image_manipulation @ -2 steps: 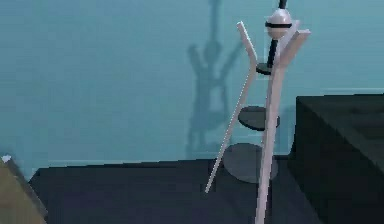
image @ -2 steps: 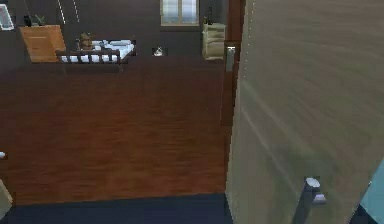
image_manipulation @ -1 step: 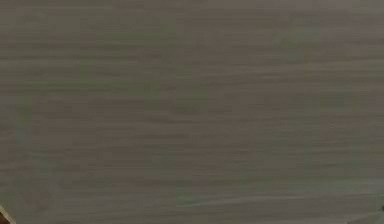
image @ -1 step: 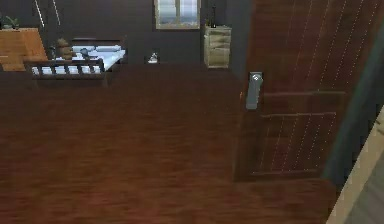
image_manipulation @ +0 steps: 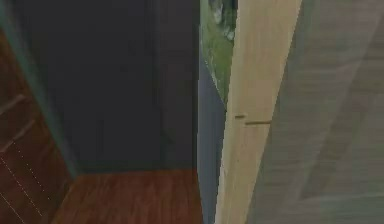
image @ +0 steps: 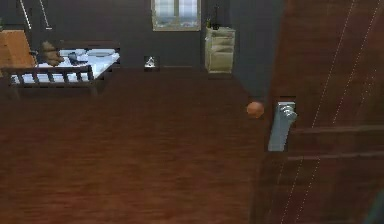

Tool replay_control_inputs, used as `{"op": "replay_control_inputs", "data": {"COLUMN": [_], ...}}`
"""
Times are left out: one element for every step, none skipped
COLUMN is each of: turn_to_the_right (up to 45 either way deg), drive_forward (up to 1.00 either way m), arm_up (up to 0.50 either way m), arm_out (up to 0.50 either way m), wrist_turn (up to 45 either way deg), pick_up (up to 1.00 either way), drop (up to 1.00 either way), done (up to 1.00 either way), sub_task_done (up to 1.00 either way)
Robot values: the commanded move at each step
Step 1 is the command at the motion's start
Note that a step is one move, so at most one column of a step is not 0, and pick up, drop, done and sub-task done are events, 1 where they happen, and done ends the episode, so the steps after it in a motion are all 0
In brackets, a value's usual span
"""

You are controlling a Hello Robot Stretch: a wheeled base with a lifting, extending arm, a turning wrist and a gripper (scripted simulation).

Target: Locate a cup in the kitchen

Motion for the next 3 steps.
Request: {"op": "replay_control_inputs", "data": {"turn_to_the_right": [-45.0, -24.0, 0.0], "drive_forward": [0.0, 0.0, 0.45], "arm_up": [0.0, 0.0, 0.0], "arm_out": [0.0, 0.0, 0.0], "wrist_turn": [0.0, 0.0, 0.0], "pick_up": [0.0, 0.0, 0.0], "drop": [0.0, 0.0, 0.0], "done": [0.0, 0.0, 0.0], "sub_task_done": [0.0, 0.0, 0.0]}}
